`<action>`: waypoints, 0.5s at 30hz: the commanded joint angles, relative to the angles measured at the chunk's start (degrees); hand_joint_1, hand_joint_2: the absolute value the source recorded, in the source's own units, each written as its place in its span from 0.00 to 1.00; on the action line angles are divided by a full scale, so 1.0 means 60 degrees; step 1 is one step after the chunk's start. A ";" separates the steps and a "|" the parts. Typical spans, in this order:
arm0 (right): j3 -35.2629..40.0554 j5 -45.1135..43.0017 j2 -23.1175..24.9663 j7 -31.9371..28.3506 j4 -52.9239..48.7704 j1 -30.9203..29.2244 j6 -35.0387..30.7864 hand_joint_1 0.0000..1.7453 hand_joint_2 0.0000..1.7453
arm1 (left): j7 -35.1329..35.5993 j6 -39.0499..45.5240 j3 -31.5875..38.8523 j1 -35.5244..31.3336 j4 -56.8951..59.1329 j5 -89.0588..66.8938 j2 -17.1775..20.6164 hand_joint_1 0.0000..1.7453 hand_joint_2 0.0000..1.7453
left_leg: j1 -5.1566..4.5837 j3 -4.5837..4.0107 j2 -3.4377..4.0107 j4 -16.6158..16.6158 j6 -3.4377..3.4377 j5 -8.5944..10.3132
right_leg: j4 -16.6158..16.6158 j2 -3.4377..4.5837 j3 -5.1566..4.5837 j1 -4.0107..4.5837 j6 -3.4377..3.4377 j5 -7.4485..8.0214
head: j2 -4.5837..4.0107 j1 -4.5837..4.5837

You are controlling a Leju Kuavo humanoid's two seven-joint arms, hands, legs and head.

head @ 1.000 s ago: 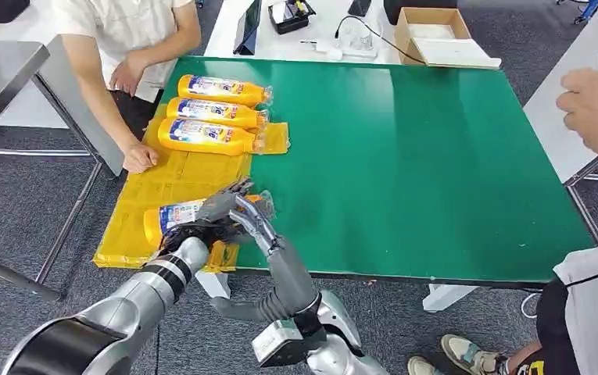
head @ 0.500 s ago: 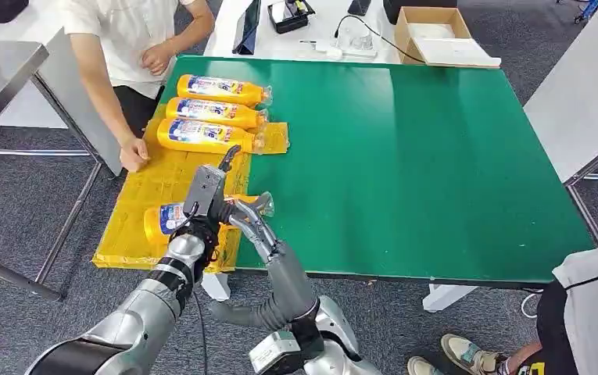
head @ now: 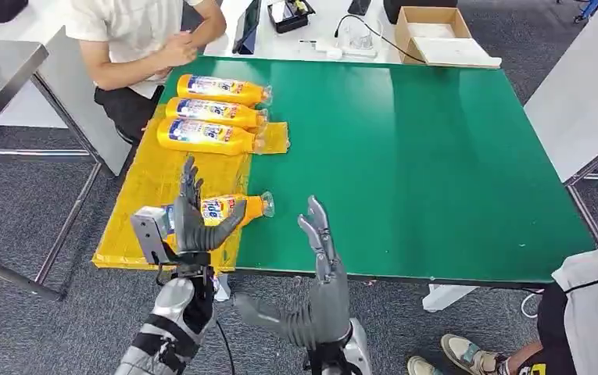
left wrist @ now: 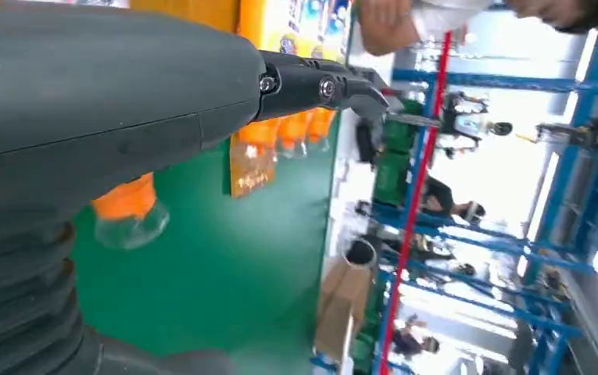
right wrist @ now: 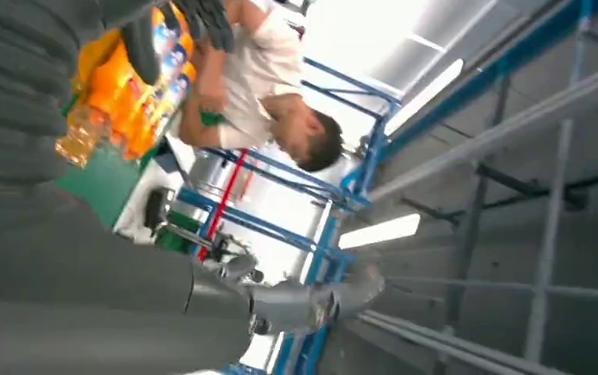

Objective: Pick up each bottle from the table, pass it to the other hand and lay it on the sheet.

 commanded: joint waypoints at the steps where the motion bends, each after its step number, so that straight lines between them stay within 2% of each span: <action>1: -0.2780 0.1176 0.0760 0.0011 -0.3083 0.1881 -0.0335 0.00 1.00 | -0.0107 0.0297 -0.1227 0.1400 -0.2393 0.0790 0.0792 0.00 1.00 | 0.0003 0.0032 -0.0007 0.0004 -0.0014 -0.0019 | 0.0010 -0.0011 0.0029 0.0005 -0.0021 -0.0024 | 0.0000 0.0004; 3: -0.4073 0.2142 0.1295 0.0011 -0.3747 0.2318 -0.0335 0.00 1.00 | -0.0267 0.0578 -0.1334 0.1771 -0.2885 0.0813 0.0886 0.00 1.00 | 0.0003 0.0025 -0.0001 0.0009 -0.0015 -0.0022 | 0.0015 -0.0003 0.0019 0.0005 -0.0021 -0.0025 | 0.0000 0.0007; 7: -0.5563 0.1775 0.1542 0.0011 -0.3872 0.2734 -0.0335 0.00 1.00 | -0.0585 0.0928 -0.1566 0.2450 -0.3705 0.0400 0.1139 0.00 1.00 | 0.0011 0.0063 -0.0008 0.0005 -0.0018 -0.0038 | 0.0005 -0.0015 0.0062 0.0014 -0.0027 -0.0042 | 0.0000 0.0000; 9: -0.6145 0.2079 0.1697 0.0011 -0.4125 0.2753 -0.0335 0.00 1.00 | -0.0977 0.1245 -0.1857 0.2682 -0.3966 -0.0458 0.1343 0.00 1.00 | 0.0007 0.0036 0.0003 -0.0008 -0.0009 -0.0016 | -0.0010 -0.0002 0.0032 0.0009 -0.0014 -0.0014 | 0.0000 0.0000; 12: -0.6405 0.1628 0.1759 0.0011 -0.3973 0.2771 -0.0335 0.00 1.00 | -0.0988 0.1168 -0.2205 0.2885 -0.4096 -0.0727 0.1549 0.00 1.00 | 0.0006 0.0080 0.0004 -0.0004 -0.0015 -0.0040 | -0.0002 -0.0004 0.0073 0.0009 -0.0027 -0.0041 | 0.0000 0.0004; 15: -0.6239 0.1151 0.1811 0.0011 -0.3408 0.2713 -0.0335 0.00 1.00 | -0.1089 0.1425 -0.2132 0.2840 -0.3934 -0.0779 0.1436 0.00 1.00 | 0.0005 0.0038 0.0005 -0.0012 -0.0012 -0.0013 | -0.0014 0.0001 0.0033 0.0006 -0.0019 -0.0013 | 0.0000 0.0004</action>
